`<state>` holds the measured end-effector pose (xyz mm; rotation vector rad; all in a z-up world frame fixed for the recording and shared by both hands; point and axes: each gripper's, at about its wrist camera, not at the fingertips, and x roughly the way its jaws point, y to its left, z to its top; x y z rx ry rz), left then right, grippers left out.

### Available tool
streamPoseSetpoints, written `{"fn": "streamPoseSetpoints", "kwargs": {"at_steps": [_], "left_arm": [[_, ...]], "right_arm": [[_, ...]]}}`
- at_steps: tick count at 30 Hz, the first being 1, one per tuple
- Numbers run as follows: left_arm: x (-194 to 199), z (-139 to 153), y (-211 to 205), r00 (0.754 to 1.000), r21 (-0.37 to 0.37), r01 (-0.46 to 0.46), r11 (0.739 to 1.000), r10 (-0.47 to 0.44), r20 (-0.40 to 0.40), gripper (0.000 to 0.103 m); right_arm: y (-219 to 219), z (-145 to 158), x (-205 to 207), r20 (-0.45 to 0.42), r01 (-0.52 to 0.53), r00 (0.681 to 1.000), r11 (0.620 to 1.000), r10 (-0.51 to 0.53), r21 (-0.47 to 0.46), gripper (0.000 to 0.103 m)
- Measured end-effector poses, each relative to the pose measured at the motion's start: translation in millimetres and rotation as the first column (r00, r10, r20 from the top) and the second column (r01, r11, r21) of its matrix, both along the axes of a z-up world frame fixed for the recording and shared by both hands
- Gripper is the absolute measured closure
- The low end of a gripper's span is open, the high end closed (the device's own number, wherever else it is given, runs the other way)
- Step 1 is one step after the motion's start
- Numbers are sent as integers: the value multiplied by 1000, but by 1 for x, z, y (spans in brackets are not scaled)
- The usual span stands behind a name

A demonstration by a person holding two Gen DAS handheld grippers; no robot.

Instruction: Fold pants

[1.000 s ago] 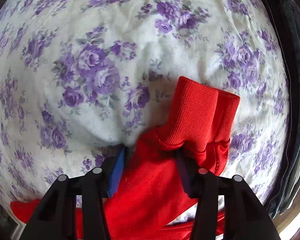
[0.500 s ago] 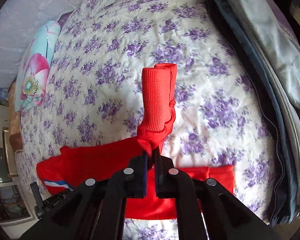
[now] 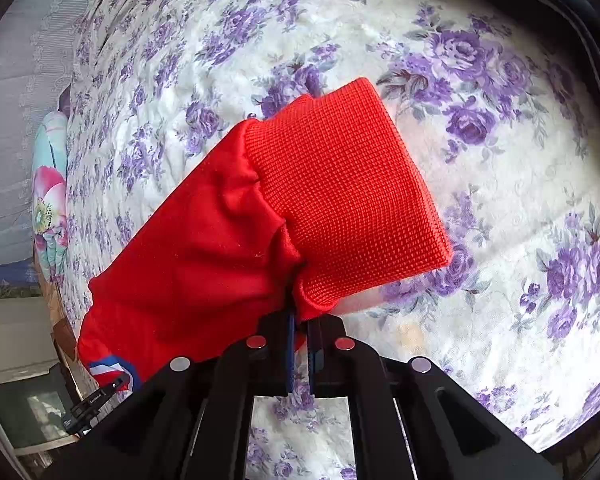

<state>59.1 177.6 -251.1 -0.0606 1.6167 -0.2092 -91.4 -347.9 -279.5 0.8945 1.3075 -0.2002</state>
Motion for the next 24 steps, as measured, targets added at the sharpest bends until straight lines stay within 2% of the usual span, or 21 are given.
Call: {"fn": "streamPoseSetpoints", "kwargs": {"at_steps": [2,4,7,9,11,14,16,18,21,24], "left_arm": [[-3,7,-8,1000,36,23,999,-23,3,102],[-2,20,-18,999,51,37,998,-38,13,102],[2,47,-31,997,-14,36,999,-35,63,102],[7,59,-39,995,-47,34,998,-30,93,102],[9,58,-44,995,-72,38,997,-31,97,100],[-12,24,-41,997,-60,50,997,-46,58,100],[-25,2,-31,999,-73,35,997,-35,7,100],[-34,-13,-26,1000,-109,3,994,-2,13,100],[-34,-16,-17,1000,-158,-31,987,31,-2,100],[-32,-18,-21,999,-162,-35,986,35,-4,100]], "right_arm": [[-1,4,-3,8,1,1000,1000,-1,28,94],[1,13,-5,-11,-15,1000,1000,16,13,90],[16,36,-5,-111,-113,989,982,97,-148,59],[34,52,0,-155,-231,968,948,200,-219,59],[59,68,11,-165,-347,935,906,314,-242,59],[107,95,44,-91,-495,868,832,489,-252,59],[146,109,76,1,-578,802,777,597,-248,57],[192,114,115,65,-653,723,711,688,-260,57],[264,109,165,139,-768,557,571,819,-291,57],[325,89,201,112,-850,401,415,909,-326,57]]}}
